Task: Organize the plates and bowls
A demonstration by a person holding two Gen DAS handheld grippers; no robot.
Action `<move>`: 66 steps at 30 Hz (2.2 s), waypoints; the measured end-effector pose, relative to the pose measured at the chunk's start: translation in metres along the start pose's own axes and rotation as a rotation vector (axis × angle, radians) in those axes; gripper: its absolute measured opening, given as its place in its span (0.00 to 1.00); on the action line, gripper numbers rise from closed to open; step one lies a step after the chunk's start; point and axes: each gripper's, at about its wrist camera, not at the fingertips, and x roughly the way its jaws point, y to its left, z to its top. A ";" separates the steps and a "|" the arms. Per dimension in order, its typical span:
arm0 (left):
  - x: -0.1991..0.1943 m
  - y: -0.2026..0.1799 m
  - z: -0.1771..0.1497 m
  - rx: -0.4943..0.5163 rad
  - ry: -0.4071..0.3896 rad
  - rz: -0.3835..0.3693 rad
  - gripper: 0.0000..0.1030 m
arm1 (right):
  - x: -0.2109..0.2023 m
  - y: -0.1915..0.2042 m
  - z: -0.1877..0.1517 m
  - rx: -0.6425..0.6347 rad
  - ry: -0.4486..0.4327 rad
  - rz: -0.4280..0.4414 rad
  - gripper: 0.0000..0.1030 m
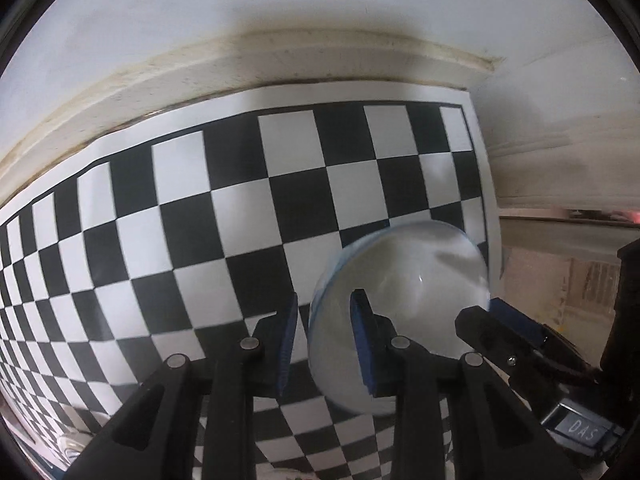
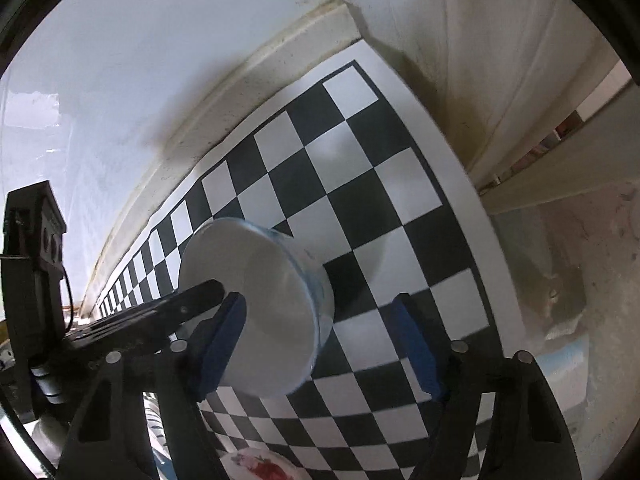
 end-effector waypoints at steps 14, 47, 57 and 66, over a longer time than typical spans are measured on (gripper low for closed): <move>0.018 0.003 -0.008 -0.001 0.017 -0.035 0.19 | 0.039 0.010 0.012 -0.029 0.081 -0.048 0.13; -0.091 0.006 -0.136 0.045 -0.107 -0.006 0.19 | -0.056 0.058 -0.131 -0.148 0.070 0.030 0.11; -0.101 0.020 -0.188 0.064 -0.119 0.000 0.19 | -0.065 0.065 -0.187 -0.185 0.085 0.042 0.11; -0.088 0.046 -0.224 0.045 -0.048 -0.002 0.19 | -0.046 0.061 -0.233 -0.197 0.158 0.028 0.11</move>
